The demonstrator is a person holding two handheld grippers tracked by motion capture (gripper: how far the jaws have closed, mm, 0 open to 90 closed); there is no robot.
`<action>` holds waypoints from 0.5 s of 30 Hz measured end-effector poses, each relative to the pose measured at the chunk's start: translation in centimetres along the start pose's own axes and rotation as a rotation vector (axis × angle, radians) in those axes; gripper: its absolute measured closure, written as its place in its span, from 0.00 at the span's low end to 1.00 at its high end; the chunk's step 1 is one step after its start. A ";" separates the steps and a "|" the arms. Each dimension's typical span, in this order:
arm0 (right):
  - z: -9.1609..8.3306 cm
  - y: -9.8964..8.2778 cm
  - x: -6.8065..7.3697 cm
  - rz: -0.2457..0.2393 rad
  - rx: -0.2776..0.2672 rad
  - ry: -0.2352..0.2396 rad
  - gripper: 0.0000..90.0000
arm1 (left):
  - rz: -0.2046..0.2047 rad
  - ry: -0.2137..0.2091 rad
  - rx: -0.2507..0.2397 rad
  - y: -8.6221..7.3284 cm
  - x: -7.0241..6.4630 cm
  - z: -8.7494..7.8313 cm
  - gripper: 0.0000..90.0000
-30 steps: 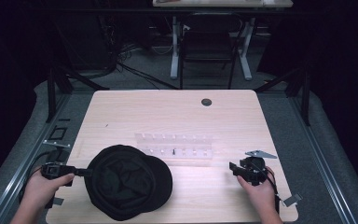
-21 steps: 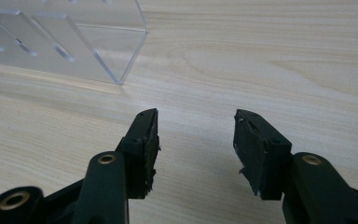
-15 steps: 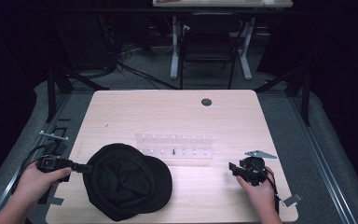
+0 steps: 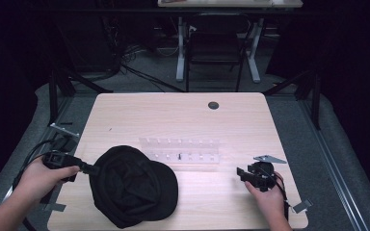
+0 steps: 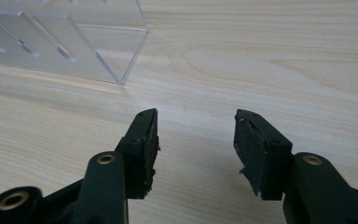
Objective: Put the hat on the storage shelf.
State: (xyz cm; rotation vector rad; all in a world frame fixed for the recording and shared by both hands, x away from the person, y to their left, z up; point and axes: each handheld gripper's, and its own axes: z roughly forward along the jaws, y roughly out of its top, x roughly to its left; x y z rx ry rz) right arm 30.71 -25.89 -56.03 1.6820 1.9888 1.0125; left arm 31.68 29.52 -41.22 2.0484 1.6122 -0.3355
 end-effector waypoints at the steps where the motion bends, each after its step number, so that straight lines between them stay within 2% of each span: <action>1: 0.0 0.0 0.0 0.000 0.001 0.000 0.55 | -0.002 0.007 0.005 0.1 -0.1 0.0 0.94; 6: 0.0 0.0 0.0 0.002 -0.003 0.002 0.55 | -0.017 0.028 0.039 0.5 -0.7 -0.1 0.94; 9: 0.0 0.0 0.0 -0.001 0.002 0.000 0.55 | -0.040 0.015 0.043 0.8 -1.0 -0.3 0.94; 11: 0.0 0.0 0.0 -0.001 0.003 0.001 0.55 | -0.044 0.008 0.058 1.0 -1.3 -0.4 0.94; 14: 0.0 0.0 0.0 0.001 0.000 0.000 0.54 | -0.046 0.020 0.071 1.3 -1.9 -0.5 0.94; 15: 0.0 0.0 0.0 0.002 -0.001 0.001 0.54 | -0.046 0.012 0.064 1.5 -2.3 -0.6 0.95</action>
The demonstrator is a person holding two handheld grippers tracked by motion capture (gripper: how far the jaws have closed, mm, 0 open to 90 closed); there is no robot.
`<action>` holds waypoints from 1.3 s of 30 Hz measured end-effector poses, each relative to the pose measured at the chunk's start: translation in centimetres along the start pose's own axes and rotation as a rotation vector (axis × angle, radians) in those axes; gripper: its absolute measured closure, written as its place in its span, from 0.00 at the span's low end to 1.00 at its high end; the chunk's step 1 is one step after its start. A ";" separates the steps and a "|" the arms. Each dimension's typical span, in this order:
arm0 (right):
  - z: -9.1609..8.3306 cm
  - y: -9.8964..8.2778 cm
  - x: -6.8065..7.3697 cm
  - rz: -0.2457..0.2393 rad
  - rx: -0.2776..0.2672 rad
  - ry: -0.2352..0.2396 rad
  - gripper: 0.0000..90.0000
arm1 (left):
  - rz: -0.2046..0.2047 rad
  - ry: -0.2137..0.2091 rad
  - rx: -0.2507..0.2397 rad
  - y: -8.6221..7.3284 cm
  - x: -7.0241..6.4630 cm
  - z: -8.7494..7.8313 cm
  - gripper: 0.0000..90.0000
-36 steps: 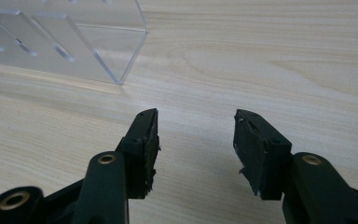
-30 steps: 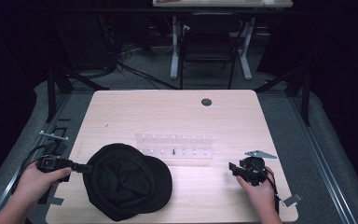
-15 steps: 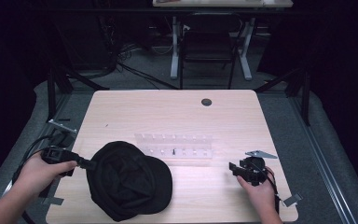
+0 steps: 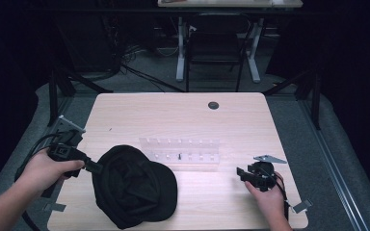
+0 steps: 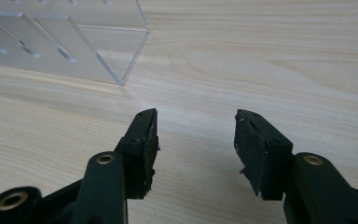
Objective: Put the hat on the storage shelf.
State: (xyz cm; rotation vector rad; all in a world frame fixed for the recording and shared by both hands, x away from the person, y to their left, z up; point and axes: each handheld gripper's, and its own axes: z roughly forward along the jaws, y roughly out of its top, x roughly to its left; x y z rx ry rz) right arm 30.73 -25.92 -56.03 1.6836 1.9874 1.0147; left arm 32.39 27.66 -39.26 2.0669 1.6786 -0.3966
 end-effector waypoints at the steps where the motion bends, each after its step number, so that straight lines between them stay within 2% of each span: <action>1: 0.0 0.0 0.0 0.002 0.002 -0.001 0.54 | 0.000 0.000 0.000 0.0 0.0 0.0 0.95; 8: 0.0 0.0 -0.1 0.001 -0.001 -0.003 0.54 | 0.027 -0.018 0.002 0.6 -1.6 -0.6 0.95; 12: -0.1 0.0 -0.1 0.004 -0.003 0.002 0.54 | 0.014 -0.028 -0.006 1.0 -2.3 -0.8 0.95; 17: -0.1 0.0 -0.2 0.003 -0.001 0.000 0.54 | 0.006 -0.065 -0.013 1.5 -2.6 -1.2 0.95; 20: -0.1 0.0 -0.2 0.005 -0.001 0.001 0.54 | -0.004 -0.113 -0.019 1.8 -2.7 -1.6 0.95; 25: -0.1 0.0 -0.2 0.005 -0.003 0.001 0.54 | 0.010 -0.099 -0.031 2.0 -3.4 -2.2 0.95; 30: -0.1 0.0 -0.2 0.004 -0.002 0.002 0.54 | 0.012 -0.115 -0.046 2.2 -4.1 -3.3 0.95; 32: -0.1 0.0 -0.2 0.004 -0.003 0.002 0.54 | -0.002 -0.138 -0.053 2.3 -4.3 -3.7 0.95; 39: -0.1 0.0 -0.2 0.005 -0.004 0.003 0.54 | -0.031 -0.176 -0.090 2.8 -4.3 -5.0 0.95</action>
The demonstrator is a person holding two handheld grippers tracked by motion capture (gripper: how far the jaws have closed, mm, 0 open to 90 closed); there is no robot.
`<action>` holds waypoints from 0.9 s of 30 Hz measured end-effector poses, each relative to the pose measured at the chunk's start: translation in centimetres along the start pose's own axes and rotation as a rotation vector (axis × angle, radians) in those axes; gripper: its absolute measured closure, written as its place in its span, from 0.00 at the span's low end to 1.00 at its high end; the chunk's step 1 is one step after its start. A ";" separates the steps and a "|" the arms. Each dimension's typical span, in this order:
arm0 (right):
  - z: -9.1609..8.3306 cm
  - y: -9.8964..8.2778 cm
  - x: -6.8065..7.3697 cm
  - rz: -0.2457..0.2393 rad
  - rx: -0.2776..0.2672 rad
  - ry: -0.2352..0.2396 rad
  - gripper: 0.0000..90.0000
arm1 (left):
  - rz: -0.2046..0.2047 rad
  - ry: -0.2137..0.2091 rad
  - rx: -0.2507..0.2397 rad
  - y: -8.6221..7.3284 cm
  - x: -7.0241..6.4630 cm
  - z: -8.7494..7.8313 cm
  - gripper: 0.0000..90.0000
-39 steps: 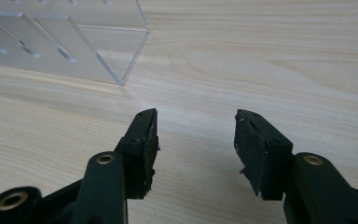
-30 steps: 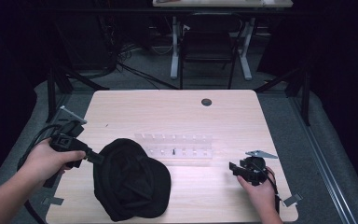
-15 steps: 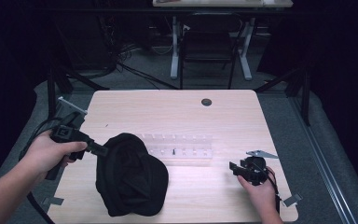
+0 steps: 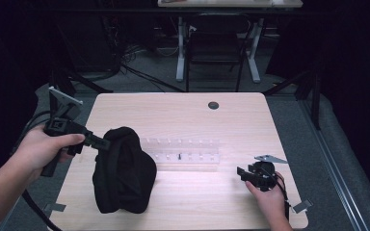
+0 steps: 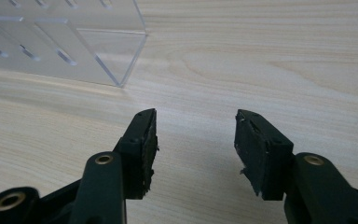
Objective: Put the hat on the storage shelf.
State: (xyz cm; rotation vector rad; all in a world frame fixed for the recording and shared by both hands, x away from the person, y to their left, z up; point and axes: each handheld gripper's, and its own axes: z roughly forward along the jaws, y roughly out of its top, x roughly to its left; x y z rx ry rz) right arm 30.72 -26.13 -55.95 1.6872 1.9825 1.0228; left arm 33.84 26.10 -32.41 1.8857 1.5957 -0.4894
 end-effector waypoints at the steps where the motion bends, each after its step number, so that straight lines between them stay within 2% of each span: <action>1: 0.0 0.0 0.0 0.000 0.001 0.000 0.54 | 0.000 0.000 -0.001 0.0 -0.1 -0.2 0.95; 12: 0.0 0.0 0.1 0.004 -0.002 0.000 0.54 | 0.005 -0.026 -0.084 1.0 -1.7 -2.9 0.95; 17: 0.0 0.0 0.0 0.004 -0.001 0.000 0.54 | 0.024 -0.067 -0.121 1.9 -2.6 -3.9 0.95; 23: 0.0 0.0 0.0 0.005 -0.003 0.001 0.54 | 0.029 -0.049 -0.138 2.7 -2.9 -4.0 0.95; 27: 0.0 0.0 0.0 0.007 -0.005 0.004 0.54 | 0.031 -0.059 -0.152 3.3 -3.1 -4.2 0.95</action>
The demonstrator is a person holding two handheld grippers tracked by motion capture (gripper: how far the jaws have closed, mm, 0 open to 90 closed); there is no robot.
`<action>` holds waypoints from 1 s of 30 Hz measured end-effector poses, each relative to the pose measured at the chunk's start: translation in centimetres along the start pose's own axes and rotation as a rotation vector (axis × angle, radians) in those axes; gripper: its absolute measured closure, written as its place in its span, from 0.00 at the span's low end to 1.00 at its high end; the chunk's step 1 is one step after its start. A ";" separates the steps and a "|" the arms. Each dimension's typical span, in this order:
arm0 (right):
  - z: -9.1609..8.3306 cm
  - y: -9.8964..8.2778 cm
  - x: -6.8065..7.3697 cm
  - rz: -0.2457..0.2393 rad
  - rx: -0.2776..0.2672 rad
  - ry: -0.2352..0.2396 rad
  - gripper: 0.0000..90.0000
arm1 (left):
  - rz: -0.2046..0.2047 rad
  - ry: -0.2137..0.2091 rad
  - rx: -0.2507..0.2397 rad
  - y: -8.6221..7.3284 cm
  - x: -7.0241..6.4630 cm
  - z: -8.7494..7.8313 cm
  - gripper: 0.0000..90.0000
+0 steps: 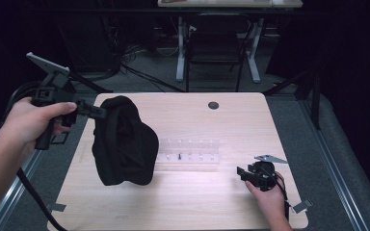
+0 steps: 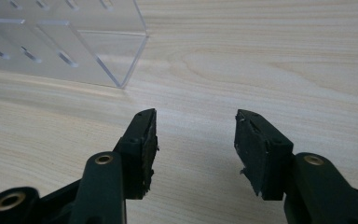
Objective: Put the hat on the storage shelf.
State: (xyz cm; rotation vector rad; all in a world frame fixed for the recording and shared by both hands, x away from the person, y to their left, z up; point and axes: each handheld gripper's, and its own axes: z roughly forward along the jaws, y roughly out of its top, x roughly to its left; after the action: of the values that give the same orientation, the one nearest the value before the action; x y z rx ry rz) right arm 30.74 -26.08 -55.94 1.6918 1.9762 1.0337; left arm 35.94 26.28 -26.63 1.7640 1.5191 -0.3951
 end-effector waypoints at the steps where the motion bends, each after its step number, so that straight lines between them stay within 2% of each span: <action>1: 0.0 0.0 0.0 0.000 0.000 0.000 0.54 | -0.001 -0.006 -0.002 0.1 0.0 0.0 0.95; 13: 0.0 0.0 0.0 -0.002 -0.004 0.000 0.54 | 0.004 -0.024 -0.036 1.7 -1.0 0.5 0.95; 23: -0.1 0.1 0.0 0.001 -0.002 -0.002 0.54 | 0.014 -0.031 -0.043 3.2 -1.7 1.9 0.95; 30: -0.2 0.1 -0.1 -0.001 -0.005 0.003 0.54 | -0.002 -0.039 -0.062 4.4 -1.9 3.1 0.95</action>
State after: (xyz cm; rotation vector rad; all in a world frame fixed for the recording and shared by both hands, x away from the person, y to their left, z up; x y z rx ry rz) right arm 30.69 -26.21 -55.73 1.6879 1.9744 1.0404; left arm 40.32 22.69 -25.94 1.6978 1.4900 -0.3774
